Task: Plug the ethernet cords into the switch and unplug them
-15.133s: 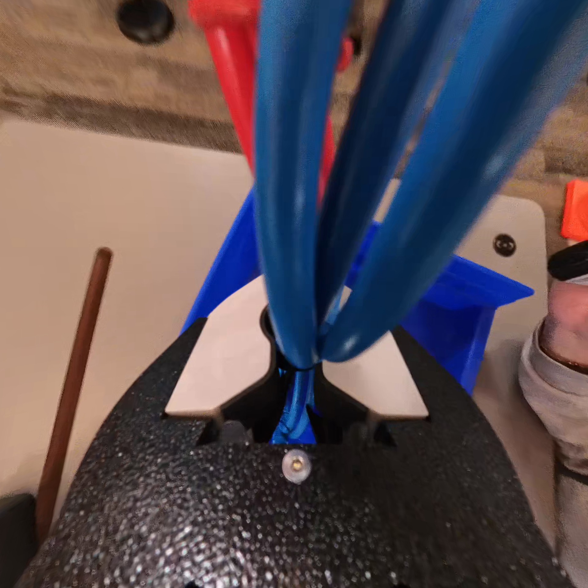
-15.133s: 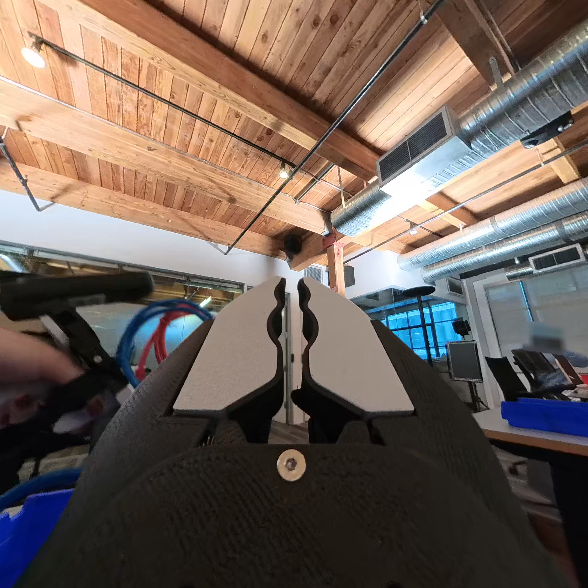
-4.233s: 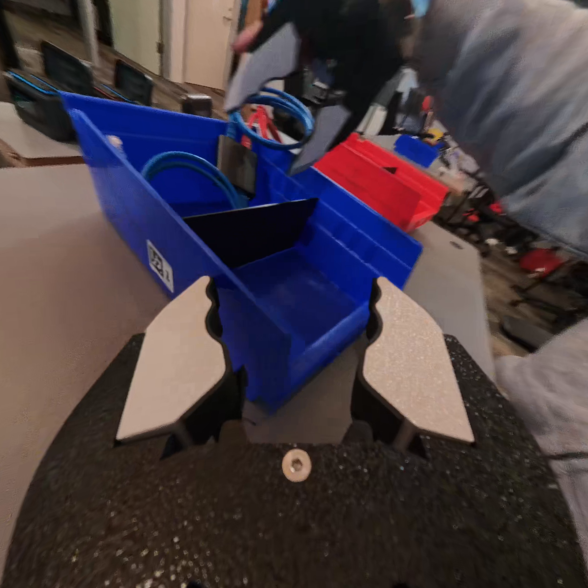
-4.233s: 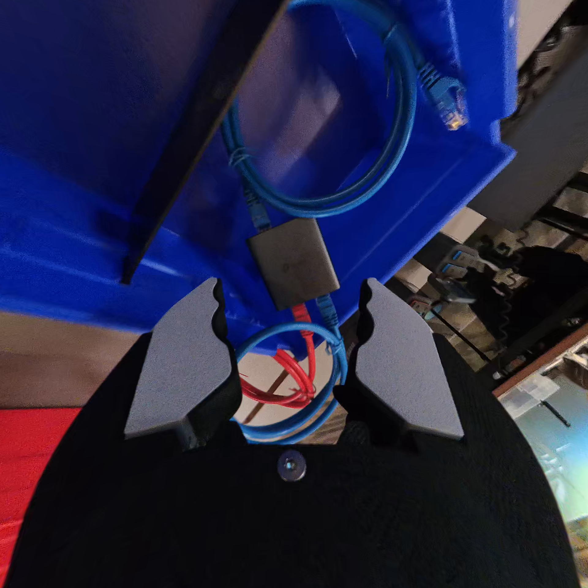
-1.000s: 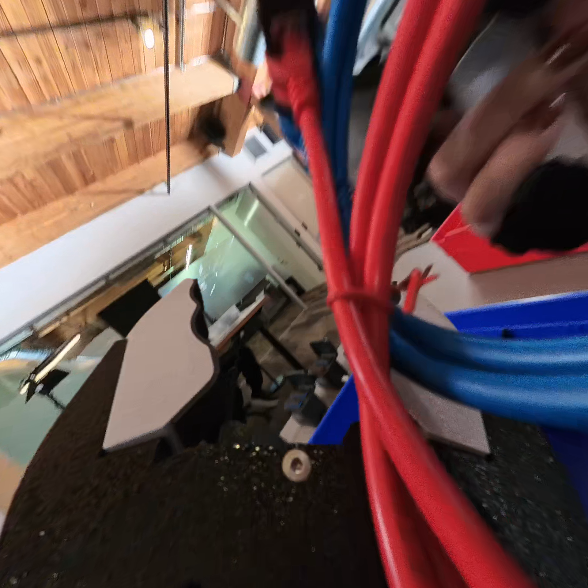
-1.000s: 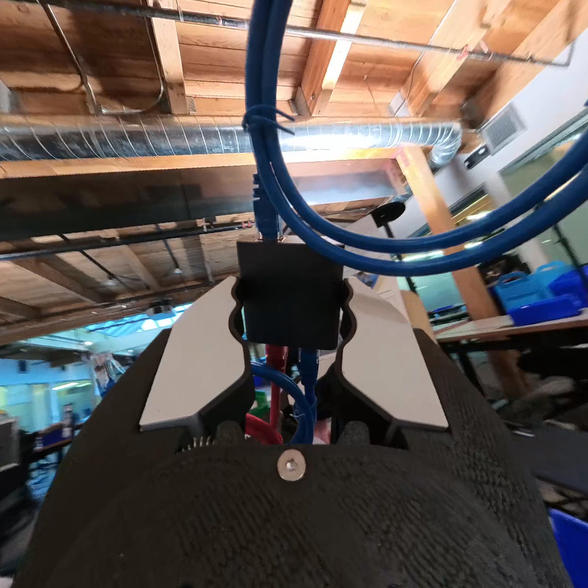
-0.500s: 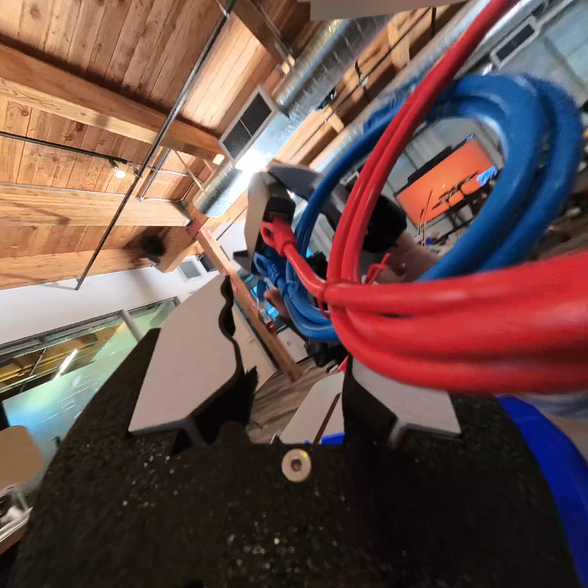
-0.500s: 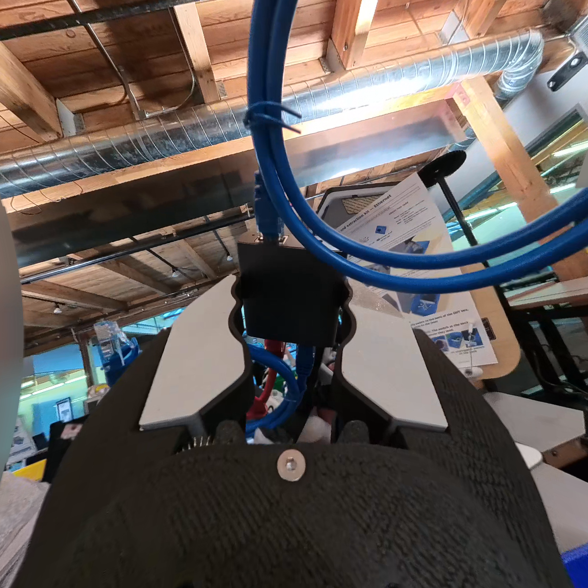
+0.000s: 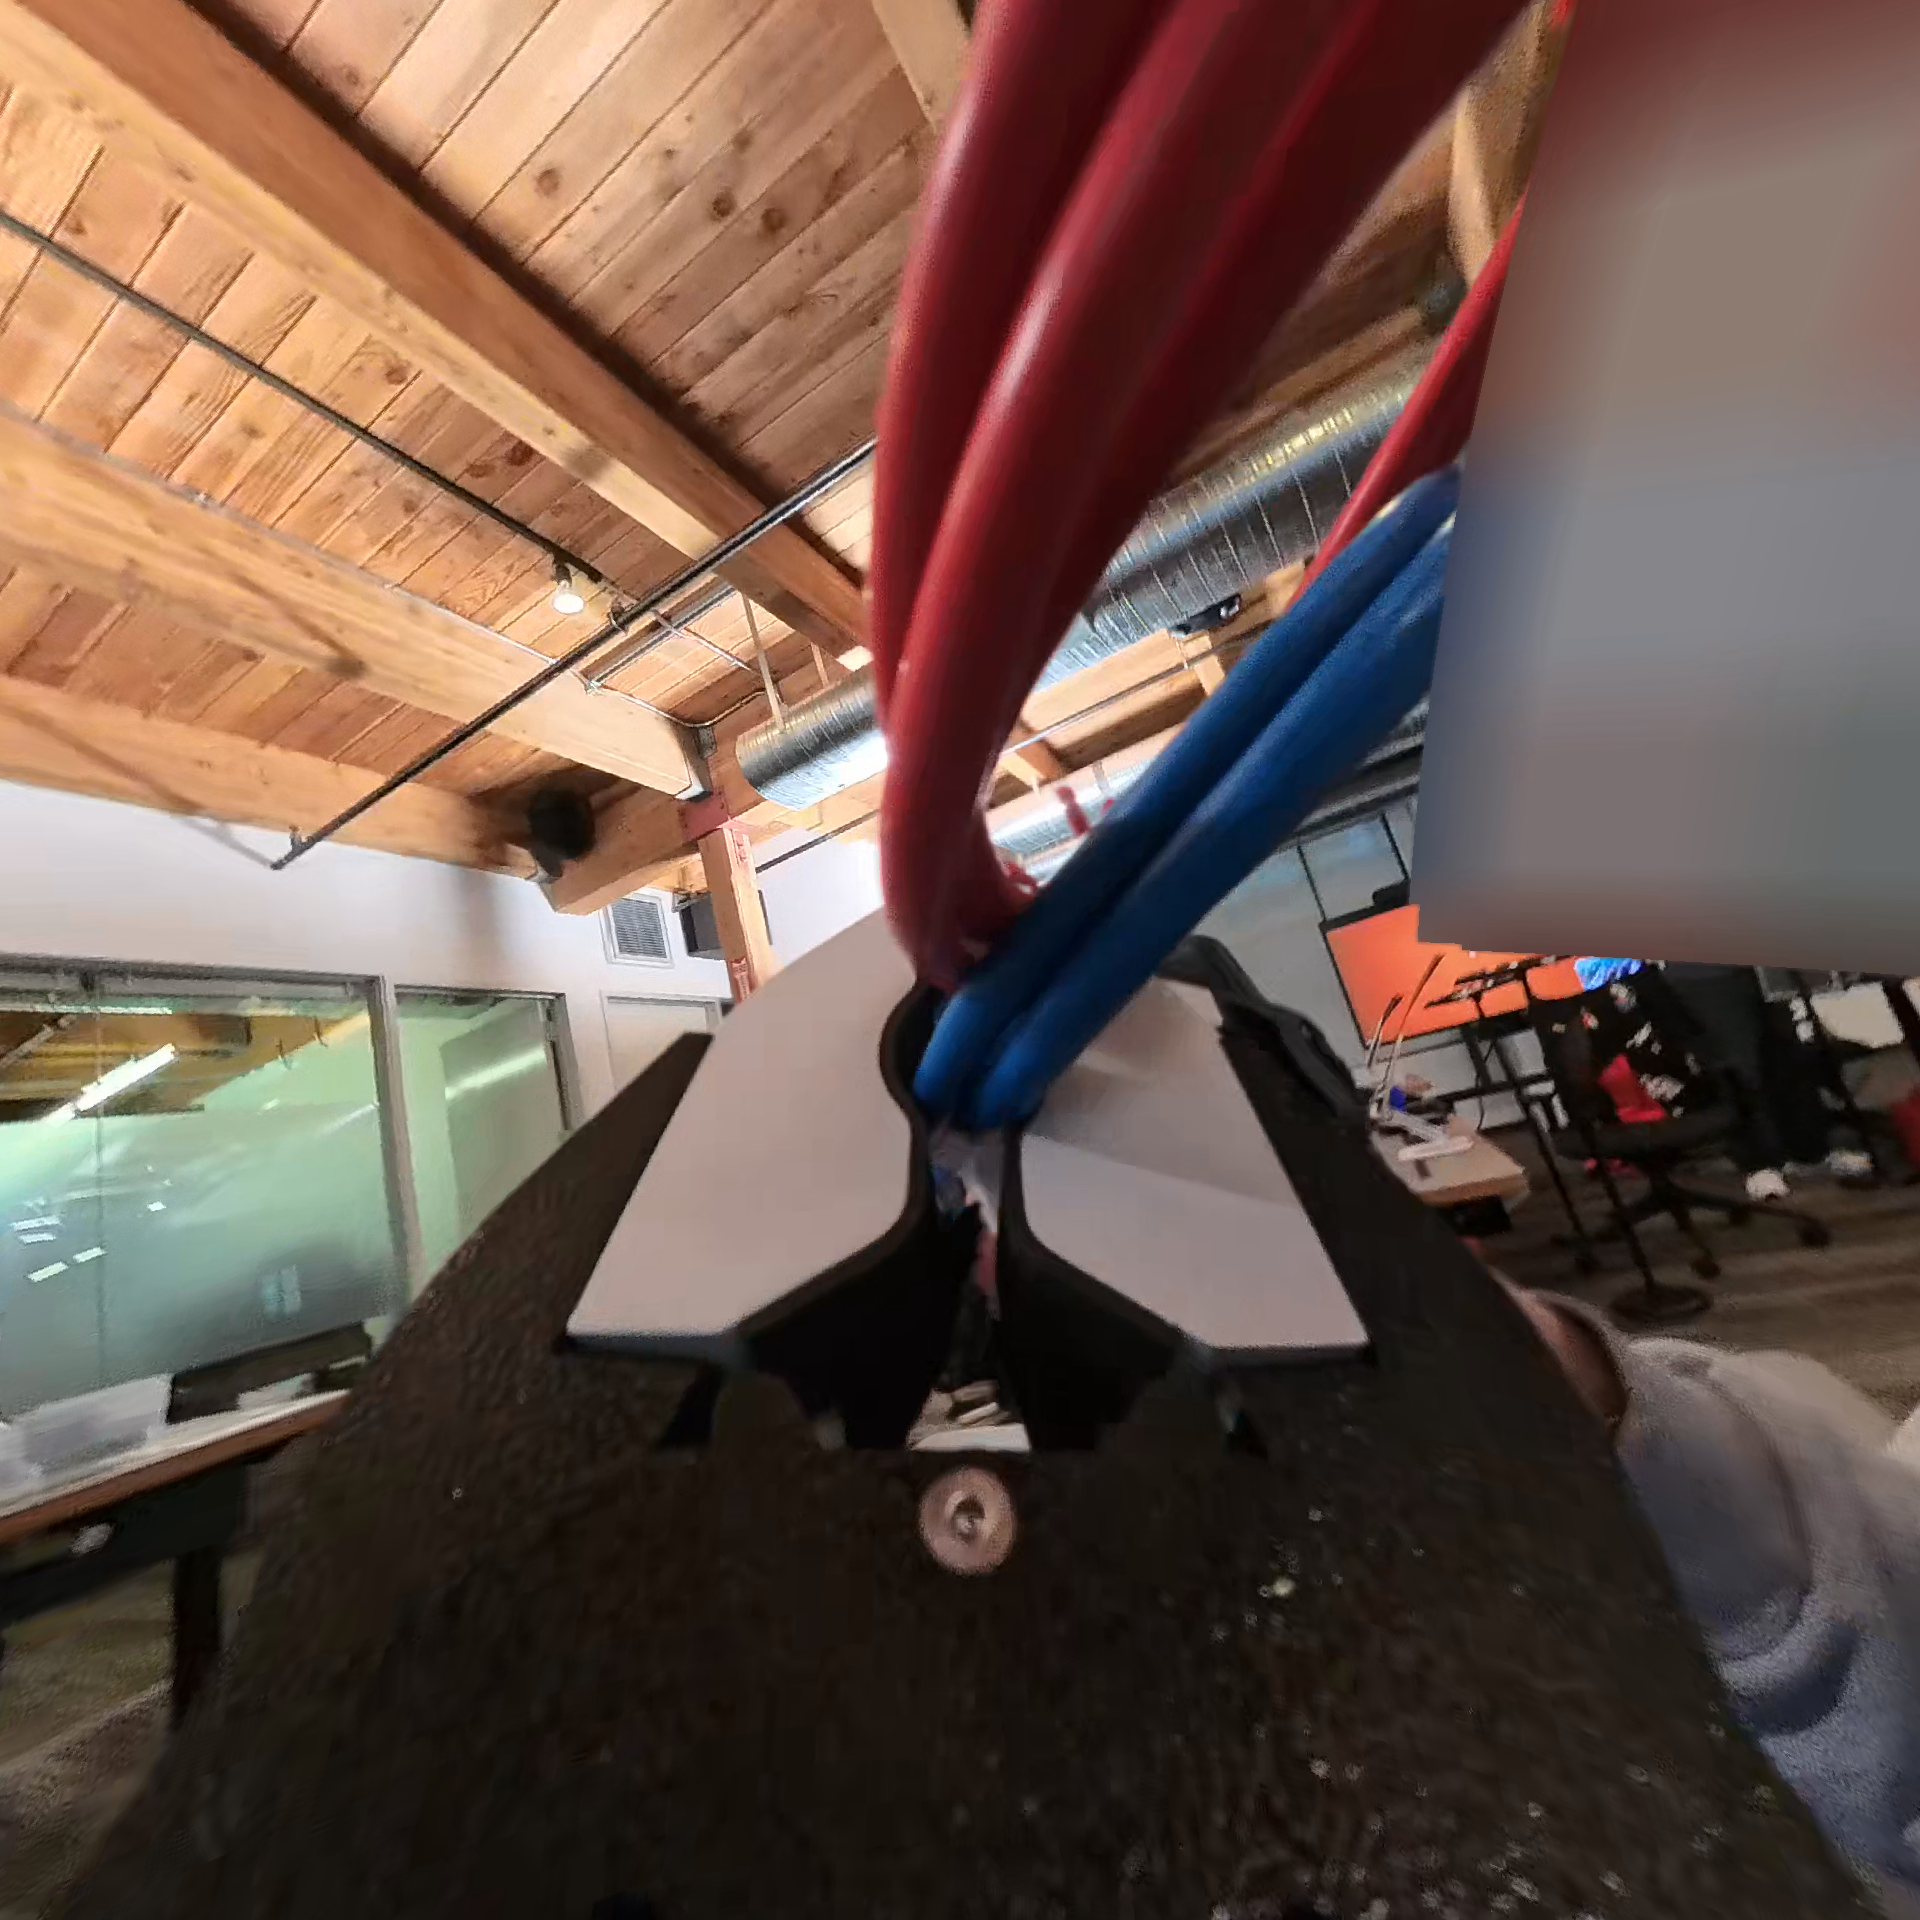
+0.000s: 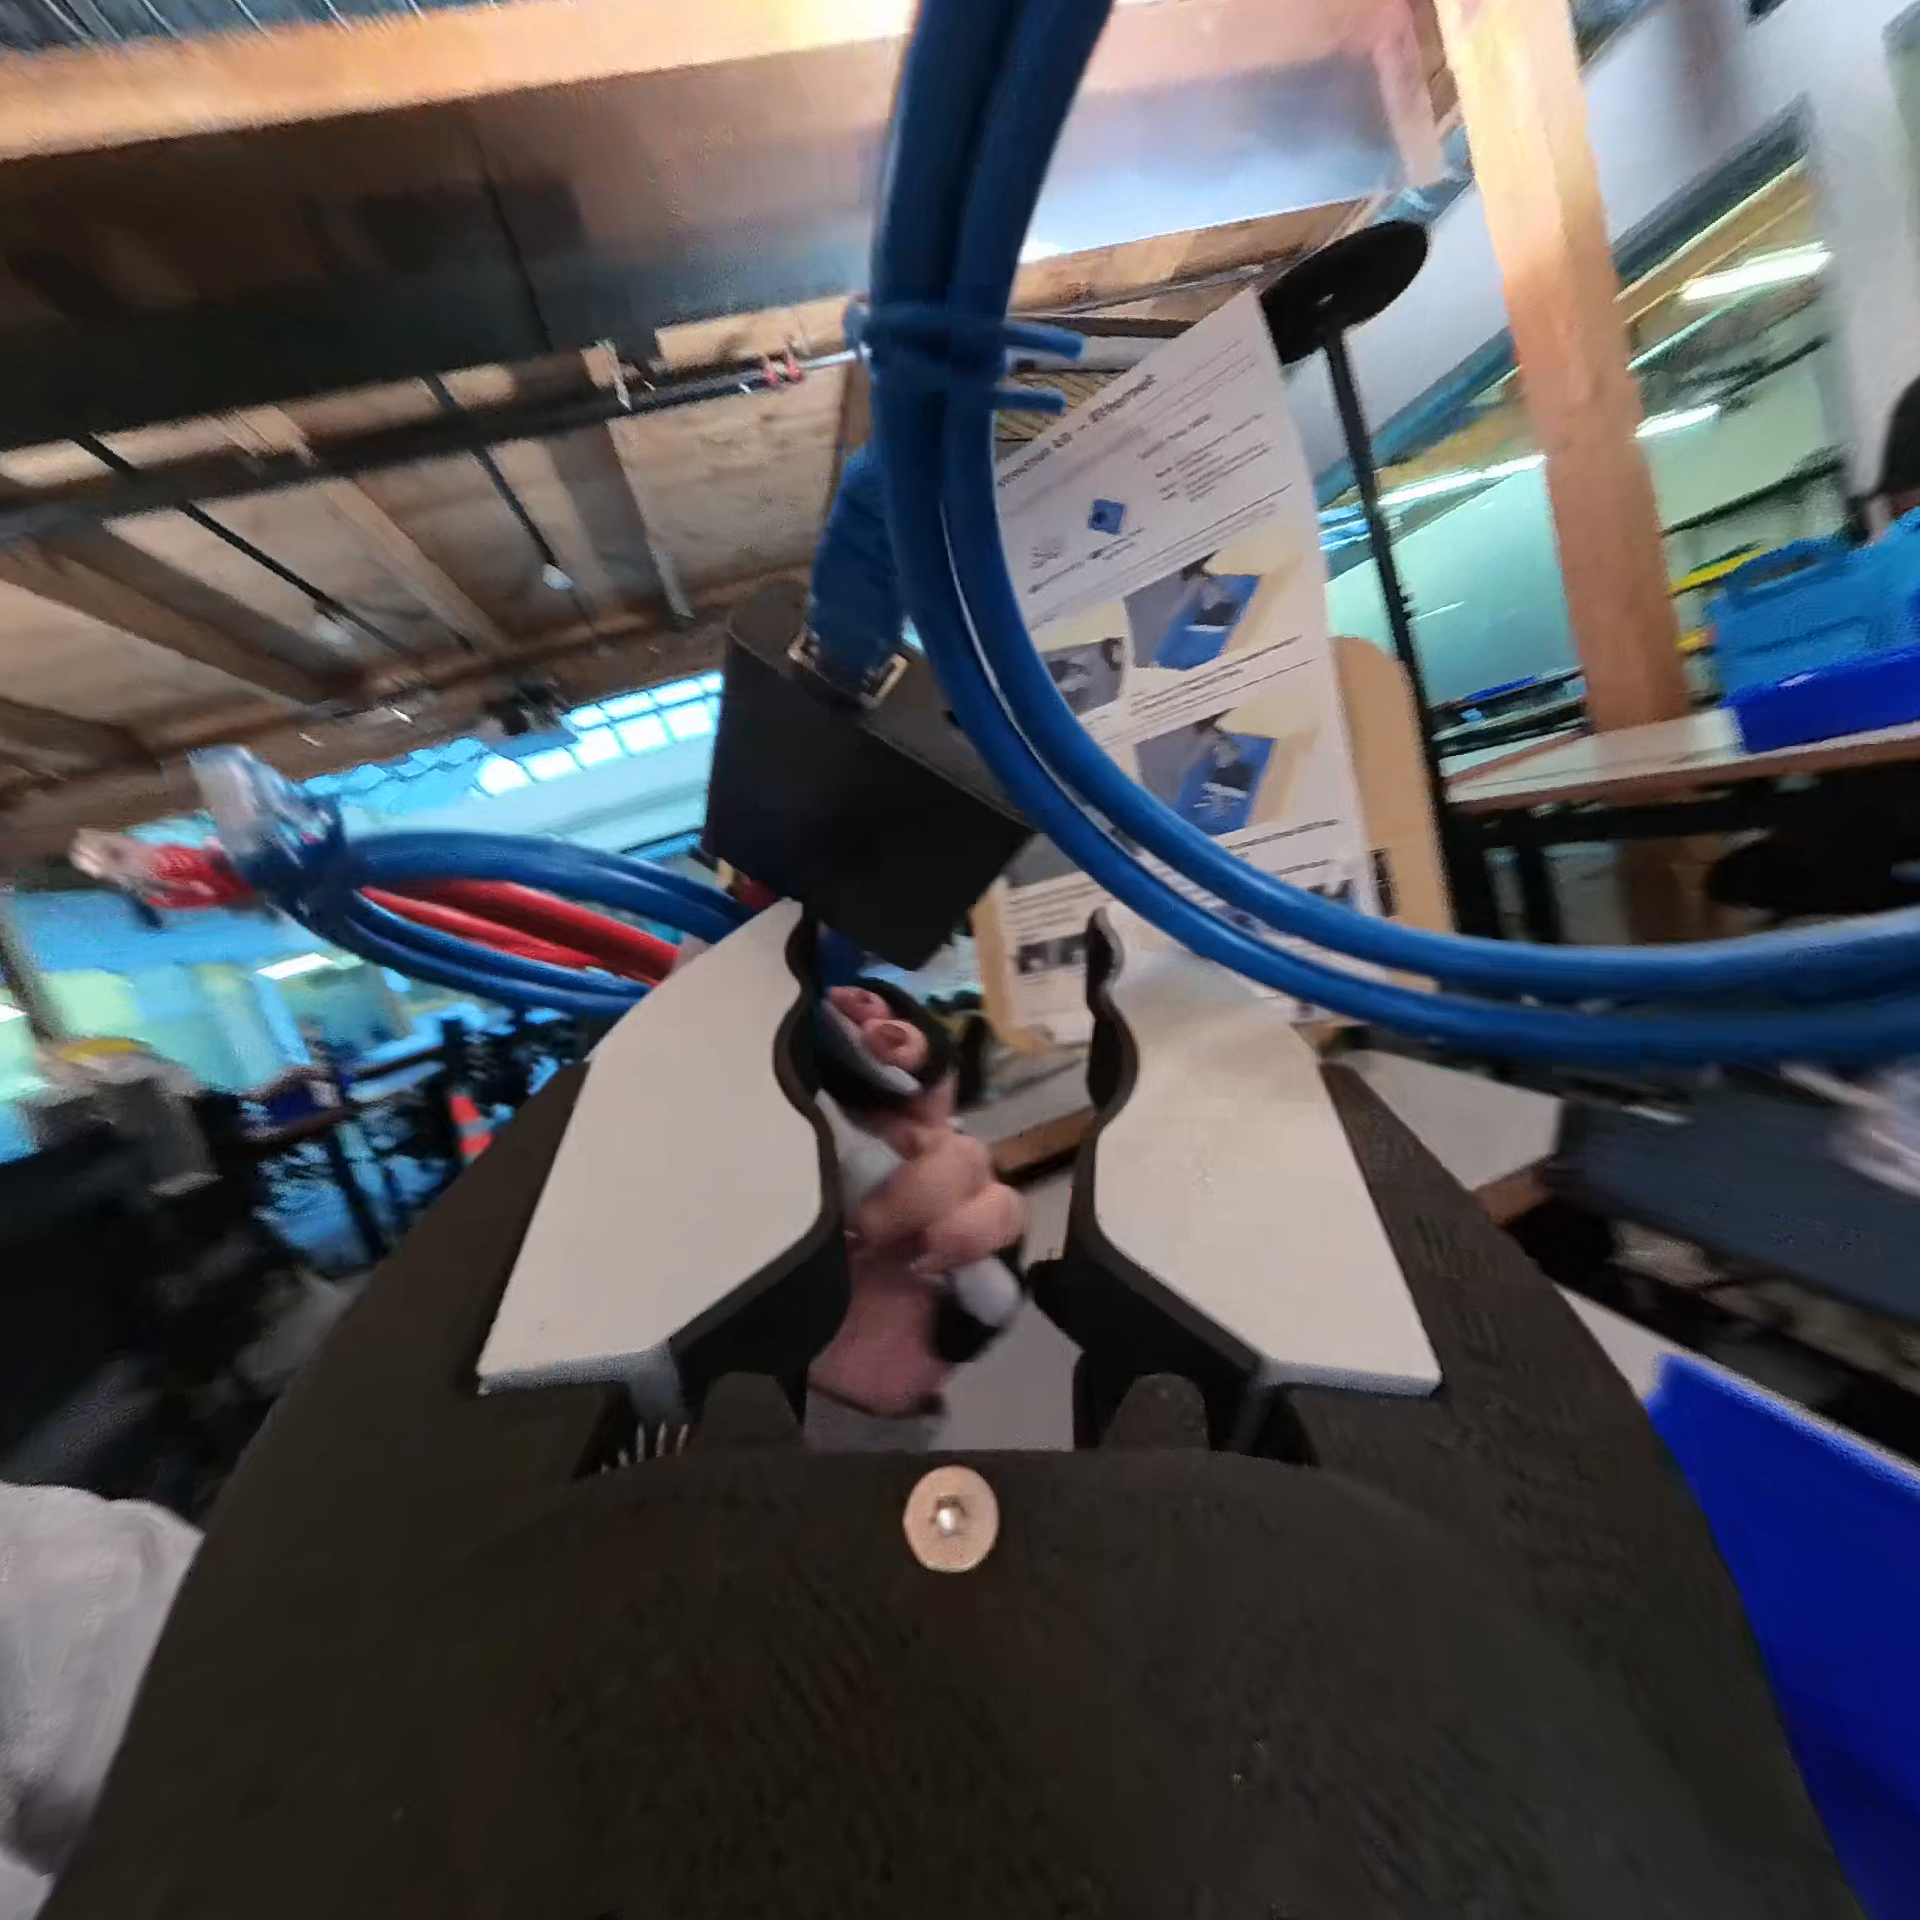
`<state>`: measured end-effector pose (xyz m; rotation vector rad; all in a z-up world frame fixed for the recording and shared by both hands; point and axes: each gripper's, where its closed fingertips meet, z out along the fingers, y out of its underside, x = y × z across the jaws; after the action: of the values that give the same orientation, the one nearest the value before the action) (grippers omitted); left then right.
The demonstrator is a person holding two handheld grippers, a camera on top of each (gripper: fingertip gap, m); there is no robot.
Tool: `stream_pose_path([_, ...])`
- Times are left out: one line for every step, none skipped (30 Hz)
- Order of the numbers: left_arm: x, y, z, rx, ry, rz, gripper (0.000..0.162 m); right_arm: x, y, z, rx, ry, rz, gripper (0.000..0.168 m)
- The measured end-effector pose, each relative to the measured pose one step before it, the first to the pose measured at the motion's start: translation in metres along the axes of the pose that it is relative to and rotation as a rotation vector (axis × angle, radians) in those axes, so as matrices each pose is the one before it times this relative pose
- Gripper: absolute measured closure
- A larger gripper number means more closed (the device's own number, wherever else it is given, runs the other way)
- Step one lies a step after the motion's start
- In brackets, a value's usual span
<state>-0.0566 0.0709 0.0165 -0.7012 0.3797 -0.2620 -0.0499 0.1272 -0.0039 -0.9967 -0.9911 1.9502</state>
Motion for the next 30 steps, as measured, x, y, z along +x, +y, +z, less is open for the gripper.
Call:
stream_pose_path([-0.00231,-0.00209,-0.00037,0.0101,-0.0061,-0.0329,0.156,0.00377,-0.00003,-0.00136,-0.0106,0.0141,-0.0459,0.116])
stream_pose_path([-0.00195,-0.00172,-0.00048,0.009,0.0001,-0.0394,0.156,0.00183,0.00083,-0.00109,-0.0166,0.0014,-0.0351,0.113])
stream_pose_path([-0.00177,-0.0012,-0.00049,0.0065,0.0037,-0.0388,0.156,0.00057,0.0012,-0.00087,-0.0179,-0.0067,-0.0226,0.11])
stream_pose_path([-0.0015,-0.00082,-0.00061,0.005,0.0053,-0.0341,0.156,0.00005,0.00118,-0.00094,-0.0184,-0.0084,-0.014,0.108])
stream_pose_path([-0.00146,-0.0005,-0.00073,0.0023,0.0047,-0.0286,0.156,-0.00071,0.00173,-0.0014,-0.0251,-0.0113,-0.0141,0.108])
stream_pose_path([-0.00164,0.00023,-0.00054,-0.0047,0.0026,-0.0228,0.156,-0.00045,0.00238,-0.00182,-0.0345,-0.007,-0.018,0.107])
stream_pose_path([-0.00186,0.00041,-0.00069,-0.0096,0.0017,-0.0192,0.156,0.00008,0.00383,-0.00262,-0.0493,0.0006,-0.0301,0.105])
stream_pose_path([-0.00283,0.00035,-0.00106,-0.0131,-0.0055,-0.012,0.156,0.00001,0.00552,-0.00362,-0.0653,0.0049,-0.0467,0.103])
stream_pose_path([-0.00359,0.00073,-0.00154,-0.0217,-0.0121,-0.0011,0.156,-0.00147,0.00745,-0.00493,-0.0796,0.0041,-0.0626,0.103])
stream_pose_path([-0.0043,0.00082,-0.00196,-0.0271,-0.0201,0.015,0.156,-0.00298,0.00885,-0.00655,-0.0904,0.0046,-0.0795,0.103])
stream_pose_path([-0.00457,0.0009,-0.00221,-0.0305,-0.0244,0.0255,0.156,-0.00429,0.00999,-0.00784,-0.0926,0.0085,-0.0908,0.103])
stream_pose_path([-0.00428,0.00118,-0.00231,-0.0342,-0.0218,0.0271,0.156,-0.00601,0.01121,-0.0086,-0.0934,0.0072,-0.095,0.103])
stream_pose_path([-0.00274,0.00131,-0.00242,-0.0331,-0.0099,0.0288,0.156,-0.00525,0.00967,-0.00837,-0.0789,0.0185,-0.0867,0.103])
stream_pose_path([-0.00141,0.00243,-0.00246,-0.0376,0.0018,0.0293,0.156,-0.00276,0.00435,-0.00794,-0.0473,0.0318,-0.0636,0.103])
stream_pose_path([0.00023,0.00312,-0.00215,-0.0362,0.0101,0.0352,0.157,-0.00042,-0.00201,-0.00702,-0.0114,0.035,-0.0369,0.104])
stream_pose_path([0.00051,0.00388,-0.00202,-0.0338,0.0105,0.036,0.157,0.00402,-0.00779,-0.00587,0.0232,0.052,-0.0234,0.106])
stream_pose_path([0.00183,0.00402,-0.00159,-0.0295,0.0184,0.0277,0.157,0.00721,-0.00974,-0.00346,0.0397,0.0675,-0.0293,0.108])
stream_pose_path([0.00577,0.00284,-0.00168,-0.0136,0.0426,0.0332,0.157,0.00554,-0.0071,-0.0006,0.0329,0.0564,-0.0464,0.11])
stream_pose_path([0.00806,0.00111,-0.00183,0.0033,0.0528,0.0357,0.157,0.00192,-0.00177,0.00241,0.009,0.0318,-0.0515,0.111])
stream_pose_path([0.00715,0.00045,-0.00121,0.0023,0.0507,0.0068,0.157,0.00042,0.00212,0.00478,-0.0128,0.0216,-0.0522,0.111])
stream_pose_path([0.00643,0.00084,-0.0005,-0.0058,0.0487,-0.0074,0.157,-0.0026,0.00436,0.00618,-0.0235,0.0037,-0.049,0.111])
stream_pose_path([0.00699,0.0015,-0.00002,-0.0107,0.0447,0.0111,0.157,-0.0063,0.00521,0.00686,-0.0304,-0.0209,-0.0387,0.11])
stream_pose_path([0.00665,0.00168,0.00067,-0.014,0.0394,0.0122,0.157,-0.00555,0.00364,0.00695,-0.0215,-0.0159,-0.0329,0.11])
stream_pose_path([0.00571,0.00155,0.00112,-0.0167,0.0354,0.0018,0.157,-0.0056,0.00188,0.00637,-0.012,-0.017,-0.0275,0.11])
stream_pose_path([0.00561,0.00105,0.00163,-0.0138,0.0329,0.0055,0.157,-0.00537,0.00069,0.00562,-0.0074,-0.0185,-0.021,0.11])
stream_pose_path([0.005,0.00103,0.00169,-0.0136,0.0291,0.0042,0.157,-0.00413,0.00045,0.00455,-0.0071,-0.0133,-0.0149,0.111])
stream_pose_path([0.00367,0.00109,0.00157,-0.0143,0.0209,0.0025,0.157,-0.00456,0.00089,0.00348,-0.011,-0.0184,-0.0163,0.112])
stream_pose_path([0.00234,0.00135,0.00124,-0.0142,0.0125,0.0035,0.157,-0.00427,0.00005,0.00244,-0.0047,-0.0155,-0.0194,0.116])
stream_pose_path([0.00146,0.00163,0.001,-0.0131,0.007,0.0038,0.157,-0.00349,-0.00051,0.00161,0.0009,-0.011,-0.0167,0.121])
stream_pose_path([0.00102,0.00136,0.00068,-0.0087,0.0049,0.0026,0.157,-0.00324,-0.001,0.00095,0.0046,-0.0124,-0.0154,0.125])
